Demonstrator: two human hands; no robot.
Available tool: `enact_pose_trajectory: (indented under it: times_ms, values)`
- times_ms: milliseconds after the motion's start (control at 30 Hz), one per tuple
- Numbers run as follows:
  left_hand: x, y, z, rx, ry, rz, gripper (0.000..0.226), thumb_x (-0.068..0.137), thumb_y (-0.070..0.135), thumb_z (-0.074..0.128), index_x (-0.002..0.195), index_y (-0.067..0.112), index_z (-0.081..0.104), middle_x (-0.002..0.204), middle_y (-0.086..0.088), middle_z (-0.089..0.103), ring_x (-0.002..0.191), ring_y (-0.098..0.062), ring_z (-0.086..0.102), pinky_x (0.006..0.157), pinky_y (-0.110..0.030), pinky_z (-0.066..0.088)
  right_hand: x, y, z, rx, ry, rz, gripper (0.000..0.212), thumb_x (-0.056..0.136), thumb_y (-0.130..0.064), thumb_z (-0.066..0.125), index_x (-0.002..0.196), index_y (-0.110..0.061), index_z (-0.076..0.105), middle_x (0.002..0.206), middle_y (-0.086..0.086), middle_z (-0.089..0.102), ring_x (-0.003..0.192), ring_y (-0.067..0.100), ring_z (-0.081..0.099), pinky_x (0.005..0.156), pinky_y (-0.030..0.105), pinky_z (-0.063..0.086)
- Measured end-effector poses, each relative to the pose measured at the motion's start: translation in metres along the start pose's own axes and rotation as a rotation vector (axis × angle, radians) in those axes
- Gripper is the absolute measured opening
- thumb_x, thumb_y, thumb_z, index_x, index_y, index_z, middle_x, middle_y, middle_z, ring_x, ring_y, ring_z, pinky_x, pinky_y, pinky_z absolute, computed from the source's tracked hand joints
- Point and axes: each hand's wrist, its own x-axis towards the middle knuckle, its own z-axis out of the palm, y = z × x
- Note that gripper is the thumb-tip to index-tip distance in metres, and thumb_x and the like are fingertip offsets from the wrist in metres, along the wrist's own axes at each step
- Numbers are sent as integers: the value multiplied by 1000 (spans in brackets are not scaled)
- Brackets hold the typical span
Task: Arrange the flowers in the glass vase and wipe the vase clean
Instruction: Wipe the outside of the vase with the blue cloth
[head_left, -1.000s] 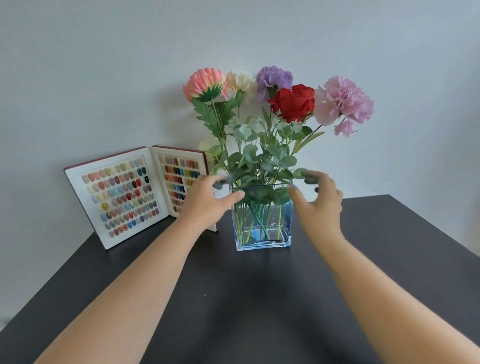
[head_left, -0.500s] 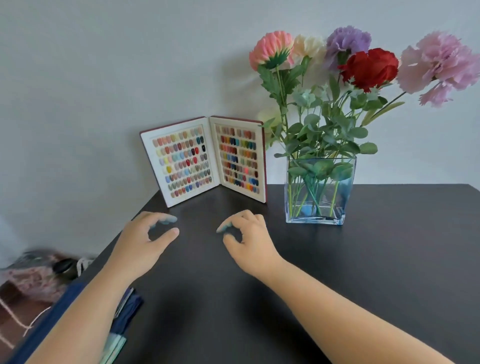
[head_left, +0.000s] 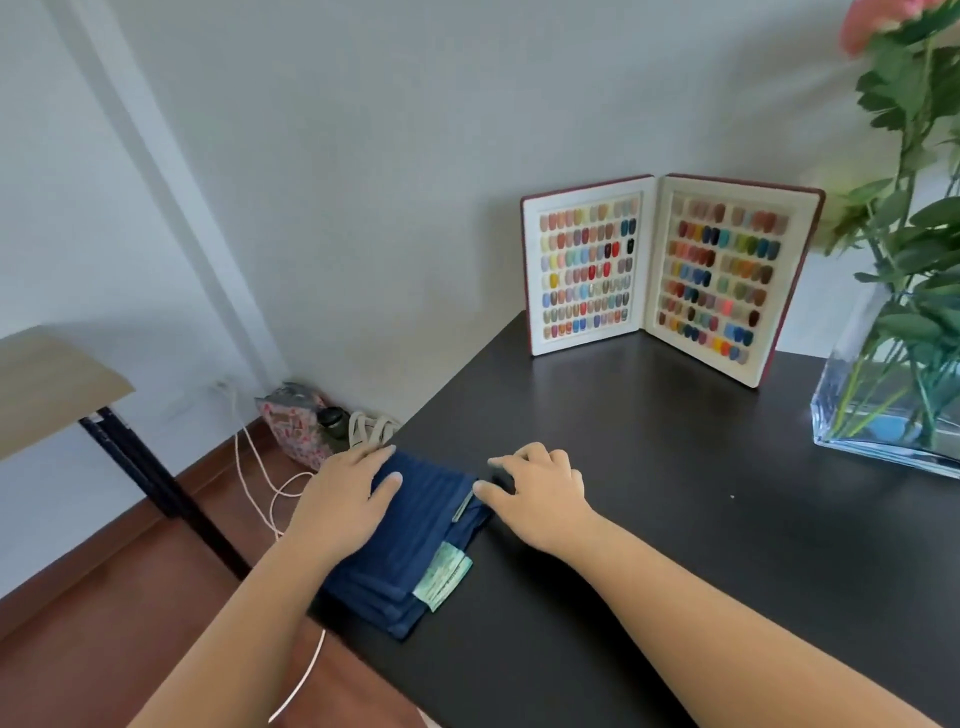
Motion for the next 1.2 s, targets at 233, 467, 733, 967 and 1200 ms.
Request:
enact_pose_trajectory:
  times_ms: [233,467,733,967,1200]
  values:
    - [-12,-9,12,-89,40,-77,46,96,48,42,141,35,44,145,0,45,130,-23,40,106,-39,34,3,-30,33,-59,117,-52,53,76,-66,51,118,-34,51,123,-8,47,113,19,37,93,36,31]
    - [-11,-7,7,-360,133,-21,38,89,29,62,126,38,54,115,12,57,109,-12,54,90,-29,43,-6,-39,25,482,29,-35,43,79,-22,68,110,-37,42,99,-7,60,85,10,59,78,31,54]
    - [1,27,-10,-1006,-168,-158,53,83,19,72,125,43,52,106,11,70,106,-6,61,97,-31,42,-39,-4,-17,1297,-9,141,54,76,9,69,118,-22,57,112,10,67,95,22,69,73,33,58]
    - [4,126,-6,-1114,-333,149,46,88,14,63,123,42,54,96,2,75,95,-10,68,87,-29,46,-104,69,-81,1197,6,268,60,75,-4,76,127,-24,53,110,10,71,101,30,68,86,47,55]
    - [10,256,-1,-1014,-511,530,39,90,14,58,116,43,58,101,4,71,88,-11,61,91,-28,47,-171,101,-117,1240,-46,197,40,74,-24,79,105,-2,67,104,22,70,92,35,68,74,37,56]
